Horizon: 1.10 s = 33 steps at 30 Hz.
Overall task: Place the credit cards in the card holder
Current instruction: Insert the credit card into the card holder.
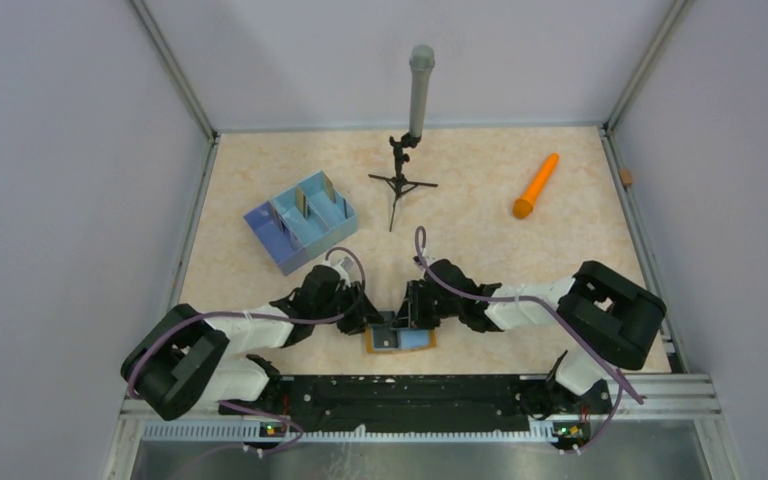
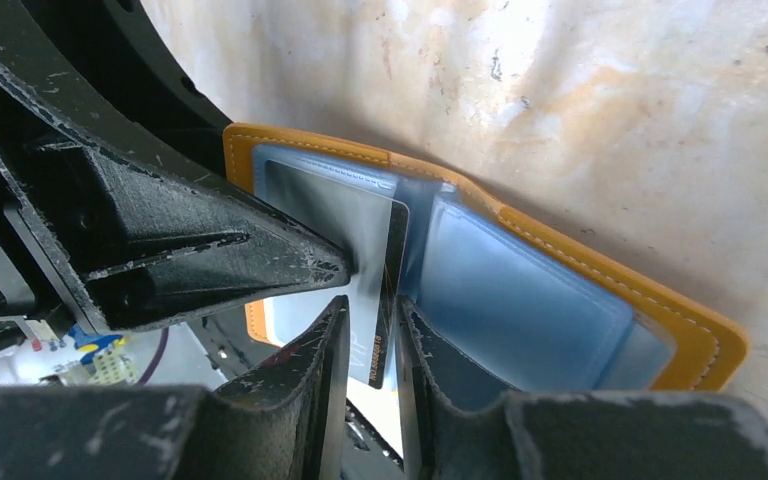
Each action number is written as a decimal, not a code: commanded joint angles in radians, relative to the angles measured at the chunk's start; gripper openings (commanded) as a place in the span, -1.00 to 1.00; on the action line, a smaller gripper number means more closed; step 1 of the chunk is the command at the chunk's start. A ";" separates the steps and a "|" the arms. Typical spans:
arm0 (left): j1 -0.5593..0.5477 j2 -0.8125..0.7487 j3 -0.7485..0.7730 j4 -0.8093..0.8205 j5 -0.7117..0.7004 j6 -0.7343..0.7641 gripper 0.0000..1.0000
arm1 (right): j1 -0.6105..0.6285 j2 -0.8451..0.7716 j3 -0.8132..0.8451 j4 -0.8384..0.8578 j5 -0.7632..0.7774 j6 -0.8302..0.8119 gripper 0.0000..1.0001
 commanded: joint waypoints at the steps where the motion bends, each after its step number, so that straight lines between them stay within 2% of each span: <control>1: -0.001 -0.024 -0.022 0.021 -0.013 -0.013 -0.33 | 0.021 0.024 0.048 0.108 -0.046 0.044 -0.56; 7: -0.001 -0.051 -0.028 0.001 -0.033 -0.012 -0.35 | 0.023 0.011 0.045 0.122 -0.028 0.062 -0.61; 11: -0.001 -0.086 -0.003 -0.100 -0.105 0.032 -0.29 | 0.023 -0.051 0.052 -0.007 0.057 0.004 -0.59; 12: 0.000 -0.108 0.009 -0.124 -0.119 0.042 -0.24 | 0.022 -0.070 0.055 -0.042 0.078 -0.013 -0.58; 14: -0.001 -0.140 0.026 -0.167 -0.143 0.064 0.03 | 0.023 -0.107 0.067 -0.120 0.116 -0.047 -0.53; 17: 0.000 -0.183 0.071 -0.271 -0.171 0.107 0.30 | 0.022 -0.155 0.091 -0.220 0.152 -0.097 -0.45; 21: 0.000 -0.239 0.140 -0.446 -0.211 0.171 0.59 | 0.023 -0.229 0.123 -0.323 0.191 -0.141 -0.28; 27: 0.005 -0.308 0.283 -0.669 -0.288 0.263 0.85 | 0.020 -0.285 0.181 -0.477 0.304 -0.214 -0.06; 33: 0.034 -0.283 0.418 -0.799 -0.311 0.316 0.94 | 0.020 -0.283 0.159 -0.506 0.308 -0.227 0.19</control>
